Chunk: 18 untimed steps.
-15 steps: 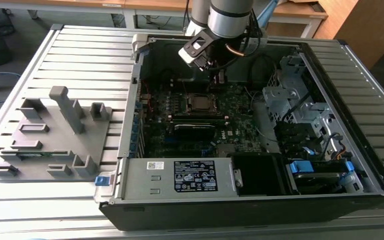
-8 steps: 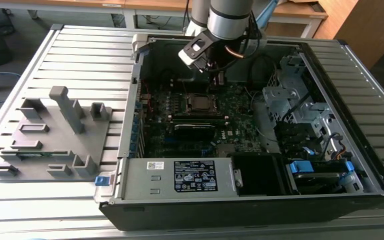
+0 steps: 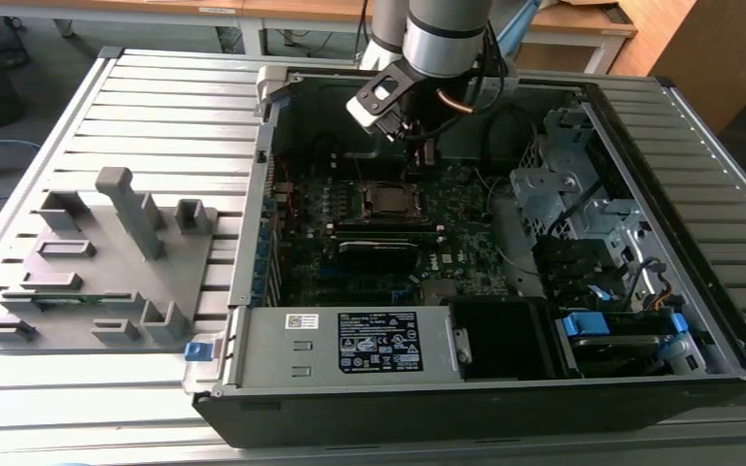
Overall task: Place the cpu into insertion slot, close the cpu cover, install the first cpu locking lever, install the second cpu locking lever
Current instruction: 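Close the cpu cover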
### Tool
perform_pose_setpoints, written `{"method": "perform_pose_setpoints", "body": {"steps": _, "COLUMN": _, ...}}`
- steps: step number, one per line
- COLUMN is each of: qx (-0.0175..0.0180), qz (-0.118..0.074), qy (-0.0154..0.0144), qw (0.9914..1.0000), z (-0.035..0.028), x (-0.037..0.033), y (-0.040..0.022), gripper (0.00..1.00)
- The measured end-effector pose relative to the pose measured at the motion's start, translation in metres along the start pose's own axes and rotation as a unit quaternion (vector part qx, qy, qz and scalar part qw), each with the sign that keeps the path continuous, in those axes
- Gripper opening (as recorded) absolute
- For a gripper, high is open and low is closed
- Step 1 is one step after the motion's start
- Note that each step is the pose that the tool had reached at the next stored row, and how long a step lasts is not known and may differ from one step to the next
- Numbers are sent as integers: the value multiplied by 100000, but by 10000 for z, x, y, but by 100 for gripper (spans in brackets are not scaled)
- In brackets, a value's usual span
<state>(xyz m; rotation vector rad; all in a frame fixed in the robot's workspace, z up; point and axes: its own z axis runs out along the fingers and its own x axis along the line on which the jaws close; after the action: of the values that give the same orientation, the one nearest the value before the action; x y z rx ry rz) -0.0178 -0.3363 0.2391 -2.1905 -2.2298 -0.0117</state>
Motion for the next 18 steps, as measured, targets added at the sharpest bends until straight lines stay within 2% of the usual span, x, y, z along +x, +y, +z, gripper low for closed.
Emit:
{"method": "perform_pose_setpoints", "body": {"steps": 6, "qx": 33, "qz": -1952, "qy": -16, "qw": 99981, "z": 5, "x": 0, "y": 0, "gripper": 11}}
{"method": "perform_pose_setpoints", "body": {"steps": 14, "qx": 37, "qz": -2263, "qy": -12, "qw": 99974, "z": 6, "x": 0, "y": 0, "gripper": 11}}
{"method": "perform_pose_setpoints", "body": {"steps": 18, "qx": 82, "qz": -4994, "qy": -27, "qw": 99875, "z": 10, "x": 0, "y": 0, "gripper": 11}}
